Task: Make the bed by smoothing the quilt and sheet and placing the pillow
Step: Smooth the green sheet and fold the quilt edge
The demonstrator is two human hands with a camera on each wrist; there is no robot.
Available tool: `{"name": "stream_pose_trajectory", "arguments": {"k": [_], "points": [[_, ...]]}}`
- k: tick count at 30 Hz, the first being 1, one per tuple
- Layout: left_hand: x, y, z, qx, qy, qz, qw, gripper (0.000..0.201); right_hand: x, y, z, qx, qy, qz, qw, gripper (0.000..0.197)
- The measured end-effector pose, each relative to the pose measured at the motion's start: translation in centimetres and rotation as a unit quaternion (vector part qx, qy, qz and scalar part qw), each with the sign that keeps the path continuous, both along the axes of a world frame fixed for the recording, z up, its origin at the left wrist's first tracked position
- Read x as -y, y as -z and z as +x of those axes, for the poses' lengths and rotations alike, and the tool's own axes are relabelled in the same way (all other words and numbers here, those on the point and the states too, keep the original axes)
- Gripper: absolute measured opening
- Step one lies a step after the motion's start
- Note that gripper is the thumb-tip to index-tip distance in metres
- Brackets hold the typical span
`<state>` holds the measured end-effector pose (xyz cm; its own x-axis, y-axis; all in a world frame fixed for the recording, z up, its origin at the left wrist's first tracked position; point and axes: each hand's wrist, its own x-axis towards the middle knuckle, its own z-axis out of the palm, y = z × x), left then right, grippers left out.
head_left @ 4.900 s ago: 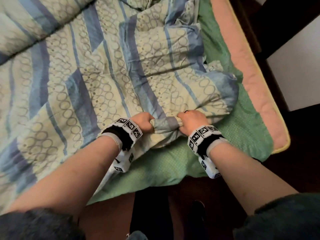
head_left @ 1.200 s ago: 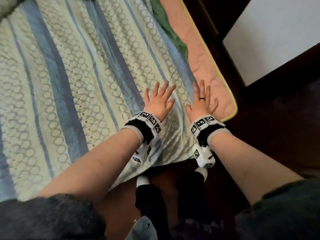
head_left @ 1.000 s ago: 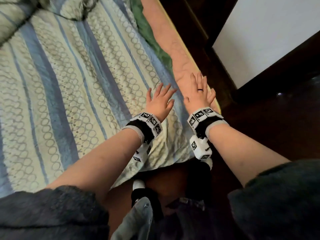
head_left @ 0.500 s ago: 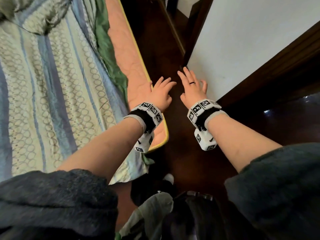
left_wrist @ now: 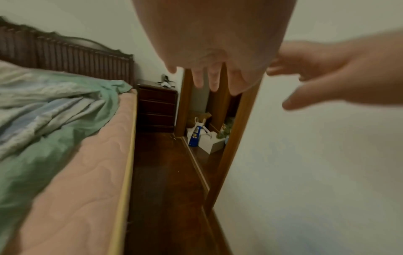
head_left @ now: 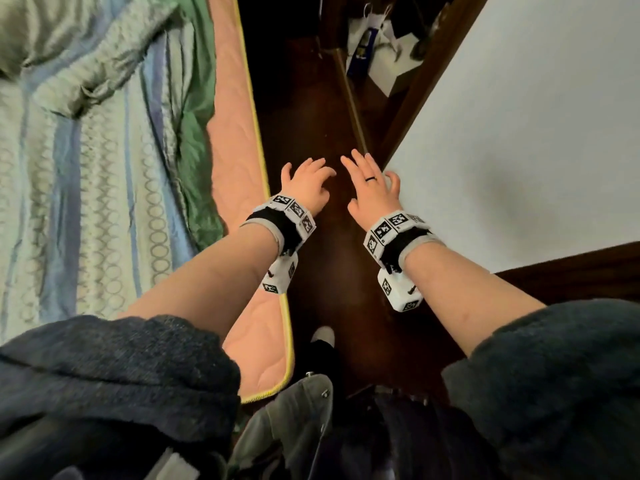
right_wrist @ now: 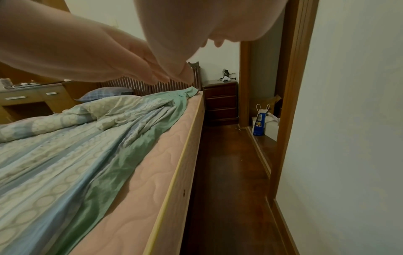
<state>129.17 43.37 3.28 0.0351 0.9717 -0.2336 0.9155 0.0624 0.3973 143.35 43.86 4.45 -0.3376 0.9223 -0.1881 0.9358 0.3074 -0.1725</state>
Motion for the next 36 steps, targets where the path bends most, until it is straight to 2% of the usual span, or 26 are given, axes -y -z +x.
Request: {"name": "stream_pose_trajectory", "arguments": {"k": [5, 8, 13, 19, 23, 29, 32, 36], "points": [[-7.6, -2.0, -0.1, 0.026, -0.073, -0.021, 0.997, 0.048, -9.1, -1.0, 0.4, -0.027, 0.015, 0.011, 0.999, 0.073], [-11.7, -1.8, -1.8, -0.007, -0.056, -0.046, 0.997, 0.047, -14.0, -1.1, -0.7, -0.055, -0.031, 0.017, 0.998, 0.071], [-19.3, -2.3, -4.3, -0.037, -0.095, -0.084, 0.991, 0.044, -23.4, -0.9, -3.4, -0.086, -0.082, 0.018, 0.993, 0.070], [-30.8, -3.7, -8.4, -0.075, -0.128, -0.066, 0.987, 0.044, -35.7, -1.5, -8.1, -0.079, -0.148, 0.014, 0.986, 0.071], [-34.9, -4.2, -13.9, -0.072, -0.230, -0.064, 0.968, 0.044, -42.4, -2.2, -13.4, -0.062, -0.191, -0.002, 0.980, 0.070], [-41.3, -4.0, -26.6, -0.099, -0.339, -0.064, 0.933, 0.046, -52.2, -2.5, -25.3, -0.054, -0.242, 0.039, 0.968, 0.064], [-44.8, -3.1, -31.8, -0.092, -0.370, -0.080, 0.921, 0.047, -56.6, -2.0, -31.0, -0.029, -0.256, 0.033, 0.966, 0.062], [-49.3, -2.9, -36.8, -0.105, -0.355, -0.122, 0.921, 0.052, -62.1, -2.2, -37.0, -0.029, -0.281, 0.032, 0.959, 0.063]]}}
